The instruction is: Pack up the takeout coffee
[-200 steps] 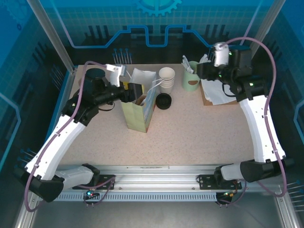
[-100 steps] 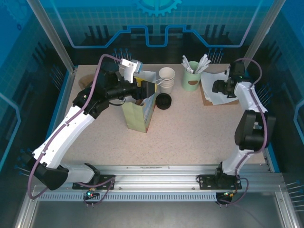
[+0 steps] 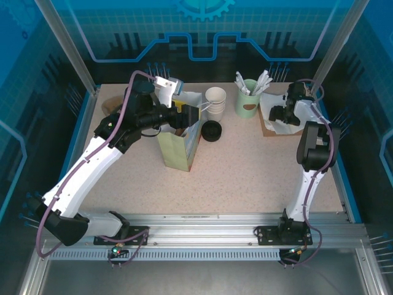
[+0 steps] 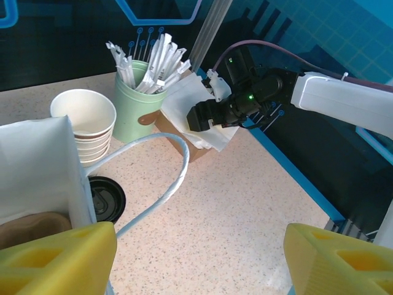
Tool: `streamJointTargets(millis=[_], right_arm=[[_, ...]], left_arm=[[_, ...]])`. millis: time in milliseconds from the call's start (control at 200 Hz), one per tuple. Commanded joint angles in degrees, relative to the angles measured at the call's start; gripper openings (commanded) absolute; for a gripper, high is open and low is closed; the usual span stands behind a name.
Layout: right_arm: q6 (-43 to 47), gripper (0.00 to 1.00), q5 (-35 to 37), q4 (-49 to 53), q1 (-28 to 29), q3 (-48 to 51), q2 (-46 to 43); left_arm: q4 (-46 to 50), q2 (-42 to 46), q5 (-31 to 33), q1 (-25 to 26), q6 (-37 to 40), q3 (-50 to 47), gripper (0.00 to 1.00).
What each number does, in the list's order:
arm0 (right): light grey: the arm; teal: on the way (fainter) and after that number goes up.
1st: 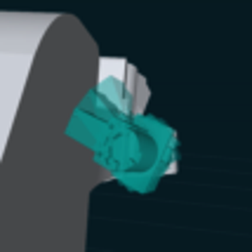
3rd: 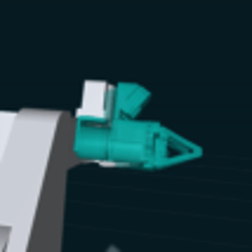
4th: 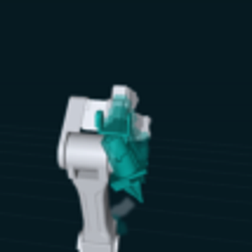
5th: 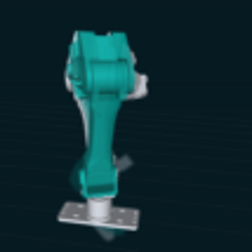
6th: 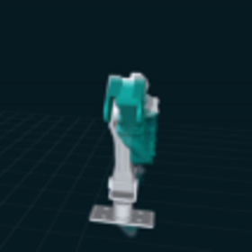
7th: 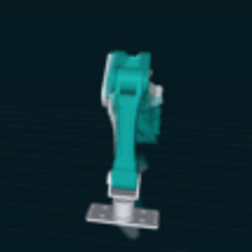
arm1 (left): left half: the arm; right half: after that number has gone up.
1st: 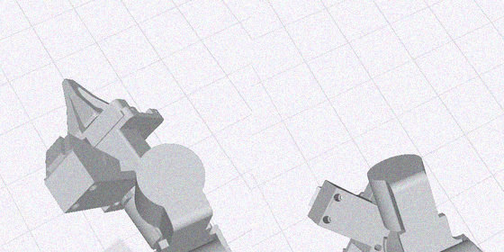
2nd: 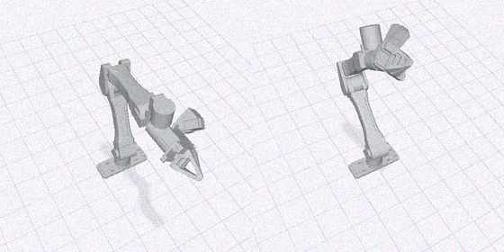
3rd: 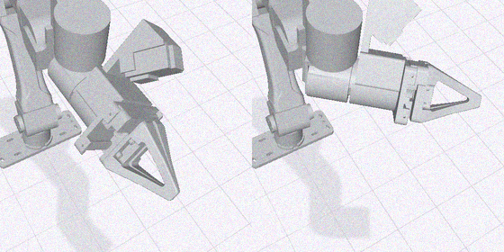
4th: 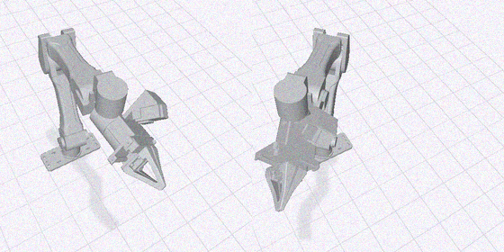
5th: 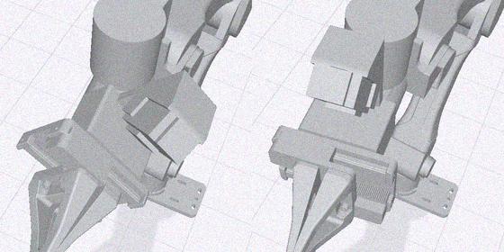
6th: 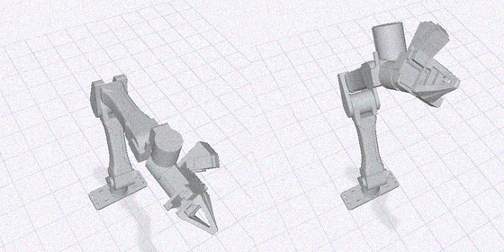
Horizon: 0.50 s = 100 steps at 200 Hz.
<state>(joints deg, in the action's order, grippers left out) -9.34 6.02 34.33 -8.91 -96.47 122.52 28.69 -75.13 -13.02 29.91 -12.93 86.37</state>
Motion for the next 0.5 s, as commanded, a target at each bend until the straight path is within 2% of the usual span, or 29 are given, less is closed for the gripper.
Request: streamJointTargets(millis=[0,155,265,495], right_arm=[[1.0,0.81,-0.2,0.5,0.5,-2.0,2.2],[1.1,0.75,-0.3,0.4,0.5,-1.7,2.3],[1.3,0.67,-0.2,0.4,0.5,-1.5,2.0],[1.3,0.49,-0.3,0.6,0.6,-1.4,1.6]], left_arm=[[4.1,-0.8,4.3,0.0,1.7,0.7,0.74],[12.8,-2.6,5.8,-4.1,1.1,3.8,0.74],[15.6,-1.9,5.6,-7.6,0.9,3.7,0.74],[21.7,-3.6,5.8,-8.6,3.7,6.0,0.73]])
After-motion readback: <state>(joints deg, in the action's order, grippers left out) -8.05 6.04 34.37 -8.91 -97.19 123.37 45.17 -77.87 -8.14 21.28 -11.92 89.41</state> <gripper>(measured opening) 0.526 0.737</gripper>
